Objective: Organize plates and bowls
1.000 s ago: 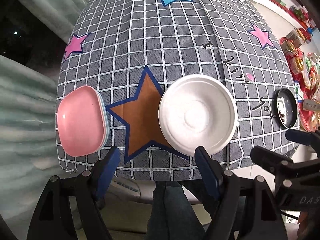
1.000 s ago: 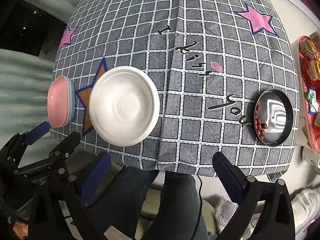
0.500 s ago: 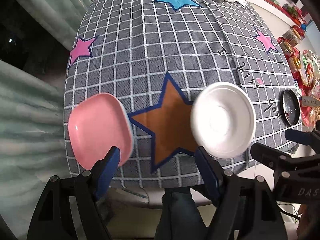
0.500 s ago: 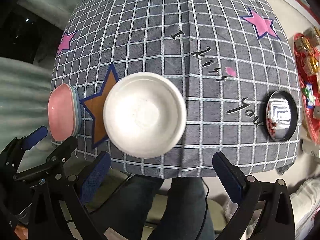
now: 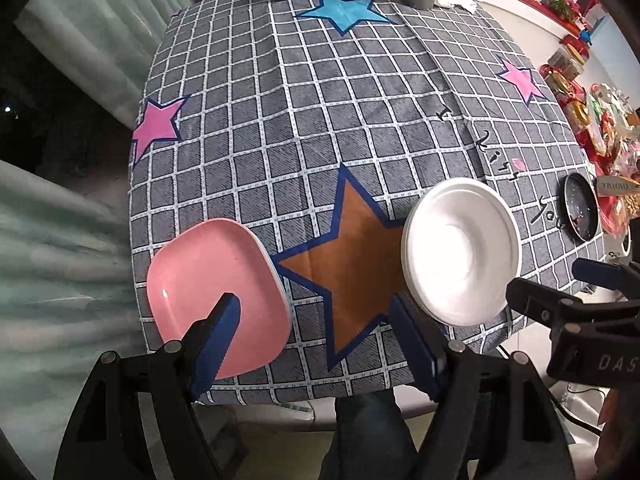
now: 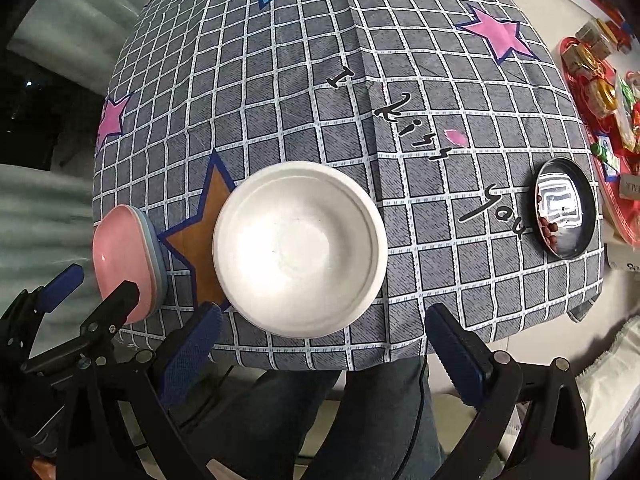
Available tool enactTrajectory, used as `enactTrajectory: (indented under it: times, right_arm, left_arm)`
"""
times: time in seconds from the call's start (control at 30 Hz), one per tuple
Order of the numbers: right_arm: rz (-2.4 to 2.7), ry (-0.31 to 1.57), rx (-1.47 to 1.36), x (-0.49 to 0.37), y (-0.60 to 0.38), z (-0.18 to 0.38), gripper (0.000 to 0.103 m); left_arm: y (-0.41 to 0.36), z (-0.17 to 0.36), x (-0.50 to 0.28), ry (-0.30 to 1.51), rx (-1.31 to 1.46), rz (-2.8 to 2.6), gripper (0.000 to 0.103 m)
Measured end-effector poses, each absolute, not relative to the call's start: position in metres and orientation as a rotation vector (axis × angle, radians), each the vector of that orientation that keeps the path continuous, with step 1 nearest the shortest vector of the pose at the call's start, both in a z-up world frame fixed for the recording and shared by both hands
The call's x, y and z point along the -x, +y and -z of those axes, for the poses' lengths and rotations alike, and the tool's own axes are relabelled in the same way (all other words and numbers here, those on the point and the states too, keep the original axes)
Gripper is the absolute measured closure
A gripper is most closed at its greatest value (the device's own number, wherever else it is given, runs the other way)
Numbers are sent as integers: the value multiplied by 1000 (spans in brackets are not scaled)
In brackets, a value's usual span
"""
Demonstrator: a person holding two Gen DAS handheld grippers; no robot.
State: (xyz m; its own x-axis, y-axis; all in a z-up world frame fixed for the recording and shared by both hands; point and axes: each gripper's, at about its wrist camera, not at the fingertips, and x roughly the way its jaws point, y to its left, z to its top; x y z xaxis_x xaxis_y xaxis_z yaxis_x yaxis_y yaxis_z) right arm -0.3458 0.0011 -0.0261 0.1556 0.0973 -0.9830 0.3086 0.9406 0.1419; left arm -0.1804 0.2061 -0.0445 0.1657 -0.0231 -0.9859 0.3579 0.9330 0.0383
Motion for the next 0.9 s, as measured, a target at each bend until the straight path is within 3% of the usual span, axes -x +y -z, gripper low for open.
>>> enactTrajectory:
  times: [0.9]
  right_arm:
    - [205,1413,-361,358,-11,28,1]
  left_arm:
    - [199,45,171,1346,-290,325,23]
